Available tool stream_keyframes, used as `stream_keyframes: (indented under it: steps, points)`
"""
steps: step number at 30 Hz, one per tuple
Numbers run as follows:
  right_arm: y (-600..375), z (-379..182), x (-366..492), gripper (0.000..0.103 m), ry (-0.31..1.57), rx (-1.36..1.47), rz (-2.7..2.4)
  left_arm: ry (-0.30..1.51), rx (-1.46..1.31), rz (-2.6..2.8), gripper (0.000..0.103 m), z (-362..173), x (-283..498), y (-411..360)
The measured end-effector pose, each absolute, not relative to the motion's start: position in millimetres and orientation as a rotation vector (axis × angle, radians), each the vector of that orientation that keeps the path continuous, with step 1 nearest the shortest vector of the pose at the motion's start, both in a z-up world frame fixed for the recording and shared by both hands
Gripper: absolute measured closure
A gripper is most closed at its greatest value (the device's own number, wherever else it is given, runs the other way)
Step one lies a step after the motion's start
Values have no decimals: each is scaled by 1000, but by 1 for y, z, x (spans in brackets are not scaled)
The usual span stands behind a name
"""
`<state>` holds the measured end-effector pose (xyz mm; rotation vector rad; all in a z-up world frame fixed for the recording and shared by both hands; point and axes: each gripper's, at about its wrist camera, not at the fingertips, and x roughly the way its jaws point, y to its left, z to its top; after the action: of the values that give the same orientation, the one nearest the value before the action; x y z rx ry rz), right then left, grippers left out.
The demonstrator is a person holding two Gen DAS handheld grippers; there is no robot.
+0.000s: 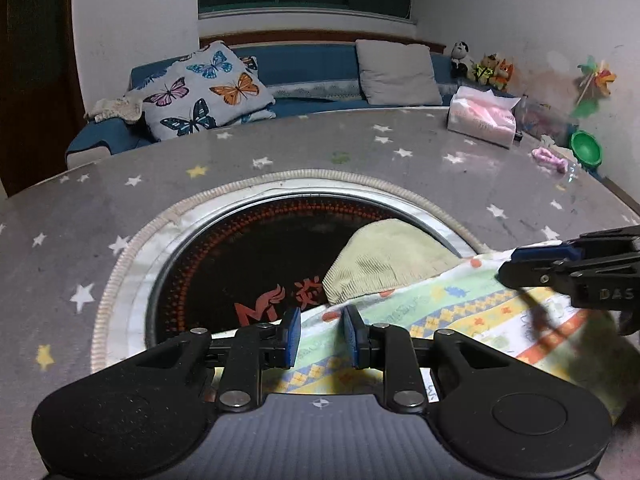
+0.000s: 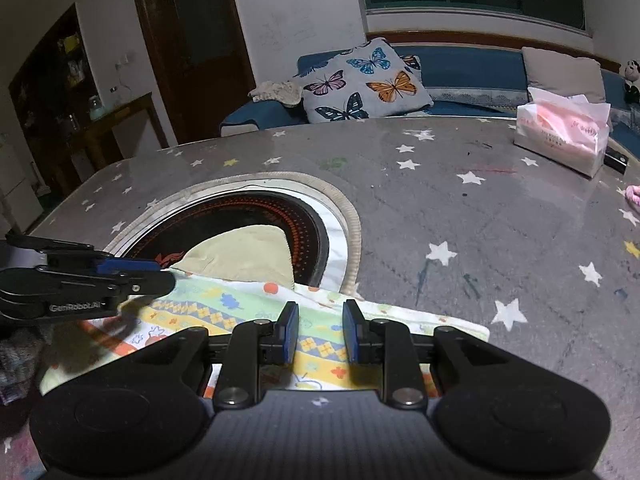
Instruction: Fold clothes
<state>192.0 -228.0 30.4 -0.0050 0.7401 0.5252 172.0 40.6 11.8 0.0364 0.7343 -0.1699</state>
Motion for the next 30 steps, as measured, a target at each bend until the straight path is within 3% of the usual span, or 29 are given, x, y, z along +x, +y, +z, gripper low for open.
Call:
stream_keyframes:
  steps: [7,10,14,16,21,30]
  points:
    - [-220,43,175,76,713,-46,554,709,16,-137,73,24,155,57]
    - [-213,50,162,72,695,-68,594,692,-24,-93,58,32,143,75]
    - [-198,58,139,67,678,-109,658,666,-68,-26,48,41,124,100]
    - [-190,62,128,66,669,-132,696,660,-87,6,35,43,115,110]
    - [-159,67,101,62,651,-202,806,666,-138,66,22,42,97,129]
    - [-92,58,50,60,595,-422,1003,669,-233,137,12,43,71,158]
